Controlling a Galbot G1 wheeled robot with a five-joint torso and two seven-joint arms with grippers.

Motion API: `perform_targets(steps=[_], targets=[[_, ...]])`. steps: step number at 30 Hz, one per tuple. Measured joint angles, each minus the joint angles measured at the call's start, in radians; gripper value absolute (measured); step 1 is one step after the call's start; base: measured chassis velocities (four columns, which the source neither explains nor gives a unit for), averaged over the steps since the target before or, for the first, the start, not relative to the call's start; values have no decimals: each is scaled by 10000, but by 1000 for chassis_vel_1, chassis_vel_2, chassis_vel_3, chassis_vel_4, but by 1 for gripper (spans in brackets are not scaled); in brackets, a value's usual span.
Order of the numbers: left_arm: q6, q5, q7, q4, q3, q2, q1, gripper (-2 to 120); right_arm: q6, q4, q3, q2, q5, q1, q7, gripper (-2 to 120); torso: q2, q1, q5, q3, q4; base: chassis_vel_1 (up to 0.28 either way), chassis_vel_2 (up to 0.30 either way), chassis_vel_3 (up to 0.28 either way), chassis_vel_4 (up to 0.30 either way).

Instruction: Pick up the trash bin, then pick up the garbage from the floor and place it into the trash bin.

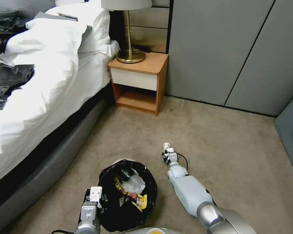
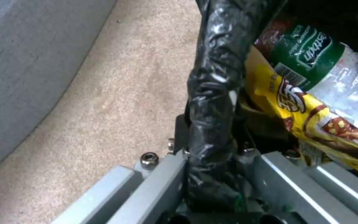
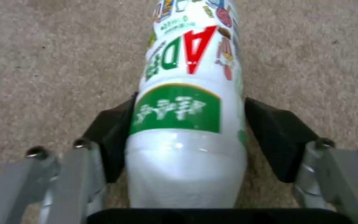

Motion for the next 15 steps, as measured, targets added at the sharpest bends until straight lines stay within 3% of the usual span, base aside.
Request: perform_targets(steps=[6,15], targets=[[-12,-22,6,2,-16,17,4,0,32,18,2,-6,-18,-38,5,48,0,1,0,0,0,0,0,0,0],[-19,-17,6,-27,-2,4,4,0,52,145,7,-10,-15,-129,35,48,0,2,-3,1,-4,0,0,0,0]])
